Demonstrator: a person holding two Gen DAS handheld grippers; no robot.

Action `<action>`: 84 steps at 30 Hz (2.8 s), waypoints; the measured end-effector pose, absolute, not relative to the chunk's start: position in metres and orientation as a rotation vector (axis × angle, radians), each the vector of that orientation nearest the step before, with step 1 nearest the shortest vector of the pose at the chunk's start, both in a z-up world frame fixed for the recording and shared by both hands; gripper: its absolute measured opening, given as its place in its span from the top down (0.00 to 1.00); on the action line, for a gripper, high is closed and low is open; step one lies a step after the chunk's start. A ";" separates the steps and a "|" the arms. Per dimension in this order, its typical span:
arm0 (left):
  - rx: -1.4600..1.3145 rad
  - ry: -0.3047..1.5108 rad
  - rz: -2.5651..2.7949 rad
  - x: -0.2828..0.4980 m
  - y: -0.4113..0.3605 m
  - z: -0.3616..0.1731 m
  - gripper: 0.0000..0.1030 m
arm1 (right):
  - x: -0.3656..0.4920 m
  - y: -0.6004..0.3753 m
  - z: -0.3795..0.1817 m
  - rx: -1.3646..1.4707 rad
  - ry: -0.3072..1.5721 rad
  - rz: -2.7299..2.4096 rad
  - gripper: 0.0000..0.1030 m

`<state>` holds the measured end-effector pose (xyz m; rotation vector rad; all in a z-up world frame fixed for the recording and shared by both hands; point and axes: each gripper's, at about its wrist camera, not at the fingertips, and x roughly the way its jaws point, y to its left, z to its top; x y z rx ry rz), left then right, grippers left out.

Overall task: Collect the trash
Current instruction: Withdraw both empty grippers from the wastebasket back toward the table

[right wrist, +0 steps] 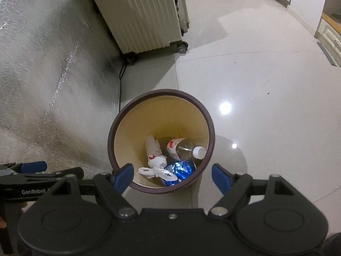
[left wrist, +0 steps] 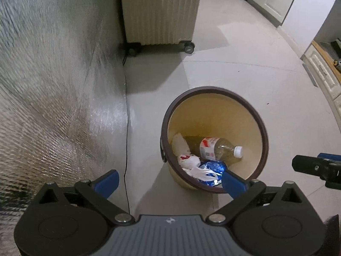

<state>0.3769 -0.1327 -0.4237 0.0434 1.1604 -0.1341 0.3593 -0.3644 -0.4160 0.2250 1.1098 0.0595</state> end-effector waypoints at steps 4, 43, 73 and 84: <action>0.030 1.139 -0.145 0.370 -0.136 -0.409 0.02 | 0.349 -0.369 -0.404 0.225 1.087 0.042 0.18; 0.055 0.815 -0.294 0.248 -0.146 -0.218 0.00 | 0.201 -0.397 -0.238 0.203 0.795 -0.102 0.00; 0.020 0.444 -0.277 0.192 -0.075 -0.017 0.00 | 0.164 -0.320 -0.030 0.107 0.480 -0.004 0.00; 0.009 0.333 -0.161 0.197 0.025 0.024 0.00 | 0.204 -0.244 -0.006 0.071 0.461 0.080 0.00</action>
